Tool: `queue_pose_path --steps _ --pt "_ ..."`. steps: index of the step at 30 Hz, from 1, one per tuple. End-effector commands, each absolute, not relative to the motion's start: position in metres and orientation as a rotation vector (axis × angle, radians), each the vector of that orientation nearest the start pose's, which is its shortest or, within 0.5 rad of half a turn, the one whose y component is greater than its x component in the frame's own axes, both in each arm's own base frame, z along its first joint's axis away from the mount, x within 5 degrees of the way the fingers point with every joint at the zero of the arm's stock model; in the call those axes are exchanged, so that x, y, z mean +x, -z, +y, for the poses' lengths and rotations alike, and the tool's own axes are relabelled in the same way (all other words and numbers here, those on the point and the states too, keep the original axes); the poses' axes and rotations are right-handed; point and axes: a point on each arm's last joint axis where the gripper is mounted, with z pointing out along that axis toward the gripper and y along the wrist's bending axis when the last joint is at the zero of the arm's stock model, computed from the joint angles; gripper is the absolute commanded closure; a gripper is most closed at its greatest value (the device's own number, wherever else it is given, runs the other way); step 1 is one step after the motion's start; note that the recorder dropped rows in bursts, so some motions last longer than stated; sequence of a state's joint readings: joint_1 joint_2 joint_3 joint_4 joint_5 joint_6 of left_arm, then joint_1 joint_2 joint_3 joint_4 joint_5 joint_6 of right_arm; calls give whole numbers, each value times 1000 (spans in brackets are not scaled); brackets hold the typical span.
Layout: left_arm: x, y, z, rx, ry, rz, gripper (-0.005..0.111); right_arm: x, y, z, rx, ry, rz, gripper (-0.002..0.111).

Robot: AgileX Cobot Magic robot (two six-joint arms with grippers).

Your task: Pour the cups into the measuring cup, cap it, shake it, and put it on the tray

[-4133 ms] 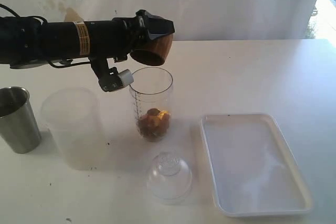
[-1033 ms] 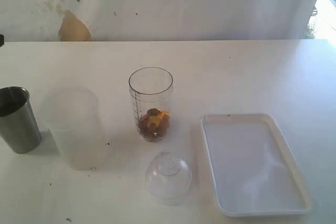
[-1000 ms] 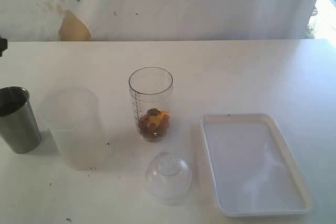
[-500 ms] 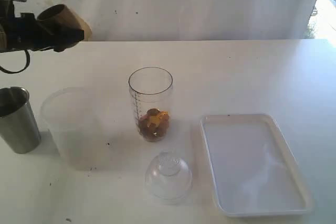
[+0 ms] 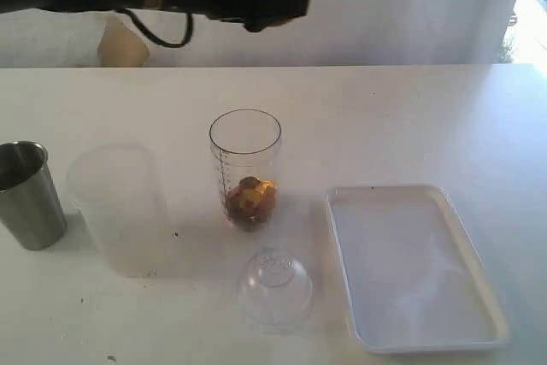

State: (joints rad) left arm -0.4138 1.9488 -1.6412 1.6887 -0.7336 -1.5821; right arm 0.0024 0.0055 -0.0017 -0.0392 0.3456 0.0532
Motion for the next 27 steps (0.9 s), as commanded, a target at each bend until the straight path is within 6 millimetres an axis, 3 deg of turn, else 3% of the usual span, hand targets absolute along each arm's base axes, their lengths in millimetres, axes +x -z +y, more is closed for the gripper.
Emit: queue_pose_path --steps 1,4,9,10,14,16,19,21,22,23,24,27 --pt "366 -324 -268 1097 971 1590 107 54 -182 -1 24 4 1826 108" --pt "361 -325 -266 1071 1031 1643 107 54 -182 -1 24 4 1826 108" --pt "329 -339 -236 1032 877 1643 107 54 -182 -1 15 -5 1826 108" --pt "309 -344 -222 1007 835 1654 107 54 -182 0 7 -11 1826 108" --pt "270 -333 -191 928 717 1723 107 54 -182 0 7 -11 1826 108" --pt "218 -339 -161 899 690 1696 107 54 -182 0 7 -11 1826 108" --pt "170 -342 -136 806 756 1688 107 54 -182 0 7 -11 1826 108" --pt "146 -318 -120 773 729 1723 107 54 -182 0 7 -11 1826 108" --pt "137 -294 -112 728 705 1787 107 54 -182 0 7 -11 1826 108" --pt "134 -278 -107 683 702 1836 107 54 -182 0 7 -11 1826 108" --pt "126 -249 -101 641 706 1923 107 54 -182 0 -9 1 1826 108" --pt "111 -210 -93 686 673 2001 107 54 -182 0 -8 0 1826 108"
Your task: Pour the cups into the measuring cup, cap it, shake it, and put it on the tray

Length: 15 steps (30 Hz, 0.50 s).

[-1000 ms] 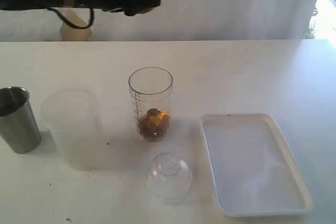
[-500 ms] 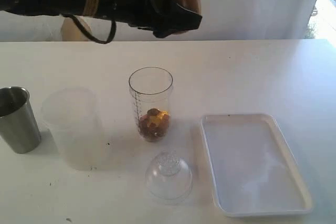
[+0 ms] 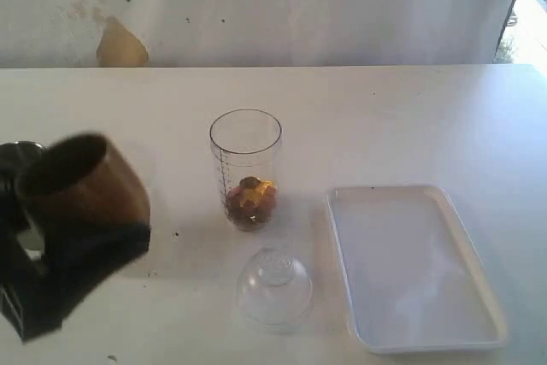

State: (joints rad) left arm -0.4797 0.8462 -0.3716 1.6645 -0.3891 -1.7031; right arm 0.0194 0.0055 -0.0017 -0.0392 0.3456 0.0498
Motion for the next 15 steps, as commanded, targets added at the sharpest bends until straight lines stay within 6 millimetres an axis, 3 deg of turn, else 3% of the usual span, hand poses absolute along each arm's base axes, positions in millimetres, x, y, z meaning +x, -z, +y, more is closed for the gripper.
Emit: queue_pose_path --steps 1,4,7,8,11,15 --pt "109 -202 -90 696 643 2007 107 54 -182 0 -8 0 1826 108" --pt "103 -177 -77 669 521 2011 107 54 -182 0 -8 0 1826 108" --pt "95 -170 -76 741 492 1833 107 54 -182 0 -8 0 1826 108" --pt "99 -177 -76 703 484 1754 107 54 -182 0 -8 0 1826 108" --pt "104 -171 -69 581 445 1866 107 54 -182 0 -8 0 1826 108" --pt "107 -167 -74 620 465 1866 107 54 -182 0 -8 0 1826 108"
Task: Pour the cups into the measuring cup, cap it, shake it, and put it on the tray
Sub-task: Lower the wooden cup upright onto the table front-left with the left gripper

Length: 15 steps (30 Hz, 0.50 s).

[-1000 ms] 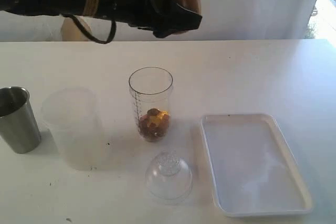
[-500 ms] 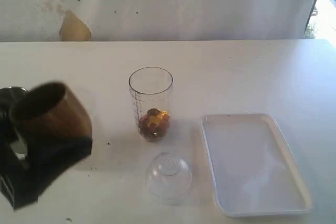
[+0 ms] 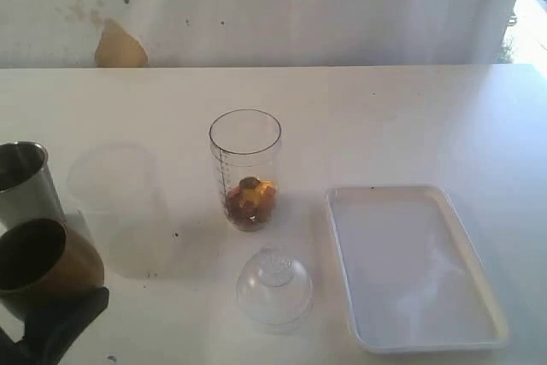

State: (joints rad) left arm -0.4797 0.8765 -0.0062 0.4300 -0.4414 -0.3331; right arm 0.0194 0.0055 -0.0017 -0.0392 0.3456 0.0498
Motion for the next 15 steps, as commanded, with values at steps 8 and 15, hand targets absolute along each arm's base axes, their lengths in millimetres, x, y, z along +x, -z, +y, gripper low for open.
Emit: queue_pose_path --steps 8,15 --pt "110 -144 -88 824 520 1931 107 54 -182 0 -8 0 1826 108" --pt "132 -131 -101 969 471 1983 107 54 -182 0 -8 0 1826 108"
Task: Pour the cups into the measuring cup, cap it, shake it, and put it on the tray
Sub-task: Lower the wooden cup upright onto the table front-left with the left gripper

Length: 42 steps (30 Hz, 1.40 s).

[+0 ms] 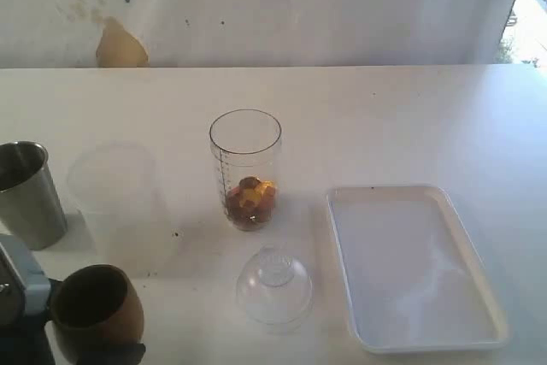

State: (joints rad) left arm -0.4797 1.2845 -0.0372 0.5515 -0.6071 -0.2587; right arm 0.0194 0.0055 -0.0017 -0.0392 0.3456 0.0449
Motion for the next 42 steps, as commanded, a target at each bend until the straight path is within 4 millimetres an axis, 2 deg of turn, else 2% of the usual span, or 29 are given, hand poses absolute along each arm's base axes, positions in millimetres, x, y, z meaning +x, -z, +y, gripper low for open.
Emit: queue_pose_path --steps 1,9,11,14,17,18,21,22,42 --pt "134 -130 -102 973 471 1990 107 54 -182 0 -8 0 1826 108" --pt "139 -126 -104 959 470 2008 107 54 -182 0 -8 0 1826 108" --pt "139 -126 -104 952 472 2009 103 54 -182 0 -8 0 1826 108" --pt "139 -126 -103 953 470 2011 81 54 -182 0 -8 0 1826 108" --pt "140 -125 -102 927 463 2026 48 54 -182 0 -8 0 1826 108" --pt "141 -126 -102 898 459 2036 34 54 -182 0 -8 0 1826 108" --pt "142 -126 -101 857 455 2048 6 54 -182 0 -8 0 1826 108" --pt "142 -126 -101 856 456 2049 1 54 -182 0 -8 0 1826 108" --pt "143 -129 -103 834 492 2013 2 54 -182 0 -8 0 1826 108"
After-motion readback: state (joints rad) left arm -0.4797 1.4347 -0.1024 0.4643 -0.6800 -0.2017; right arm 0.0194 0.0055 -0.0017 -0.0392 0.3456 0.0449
